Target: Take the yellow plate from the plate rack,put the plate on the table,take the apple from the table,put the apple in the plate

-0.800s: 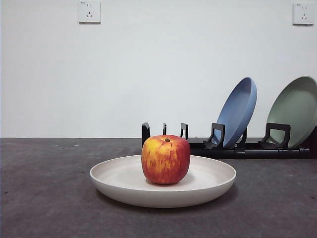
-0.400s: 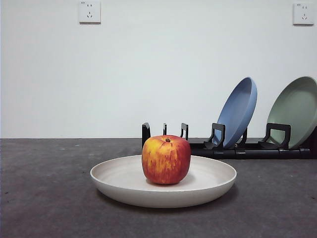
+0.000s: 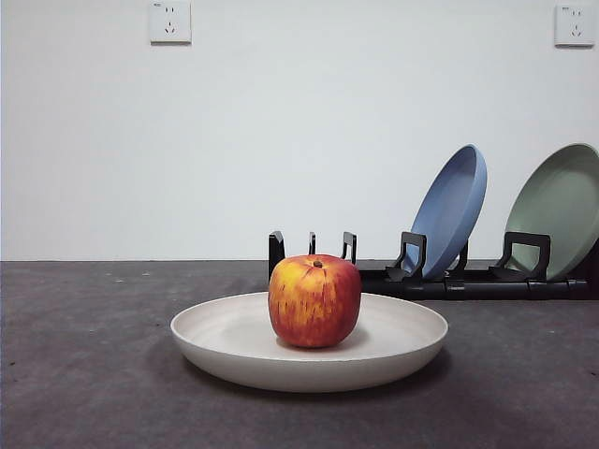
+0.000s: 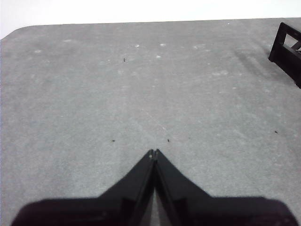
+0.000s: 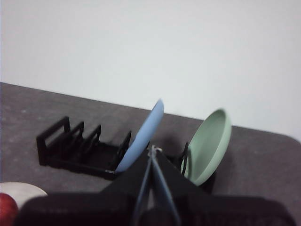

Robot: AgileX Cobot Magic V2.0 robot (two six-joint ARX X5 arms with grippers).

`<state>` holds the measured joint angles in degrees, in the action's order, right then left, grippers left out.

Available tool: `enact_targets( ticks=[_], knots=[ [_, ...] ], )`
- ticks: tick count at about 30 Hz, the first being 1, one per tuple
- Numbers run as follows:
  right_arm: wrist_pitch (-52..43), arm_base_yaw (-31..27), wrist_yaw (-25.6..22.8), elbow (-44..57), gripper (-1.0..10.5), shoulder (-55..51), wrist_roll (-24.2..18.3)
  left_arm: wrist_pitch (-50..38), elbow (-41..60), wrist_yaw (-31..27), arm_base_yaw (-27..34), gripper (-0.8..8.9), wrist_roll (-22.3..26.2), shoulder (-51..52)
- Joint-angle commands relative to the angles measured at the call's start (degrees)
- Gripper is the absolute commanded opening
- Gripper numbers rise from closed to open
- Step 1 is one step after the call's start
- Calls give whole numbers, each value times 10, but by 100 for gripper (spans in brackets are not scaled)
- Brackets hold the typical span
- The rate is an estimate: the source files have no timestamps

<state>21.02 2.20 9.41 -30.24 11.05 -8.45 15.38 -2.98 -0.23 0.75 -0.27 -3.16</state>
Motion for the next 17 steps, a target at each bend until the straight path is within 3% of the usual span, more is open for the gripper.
enact_targets(
  ticks=[1,7,17],
  knots=[
    [-65,-1,0,95,1,-31,28,-2,7,3,2,-3,-4,0],
    [-116,-1,-25,216,1,-90,72,-2,7,3,2,-3,-4,0],
    [-99,-1,-30,274,1,-106,74,-2,7,3,2,-3,-4,-1]
  ],
)
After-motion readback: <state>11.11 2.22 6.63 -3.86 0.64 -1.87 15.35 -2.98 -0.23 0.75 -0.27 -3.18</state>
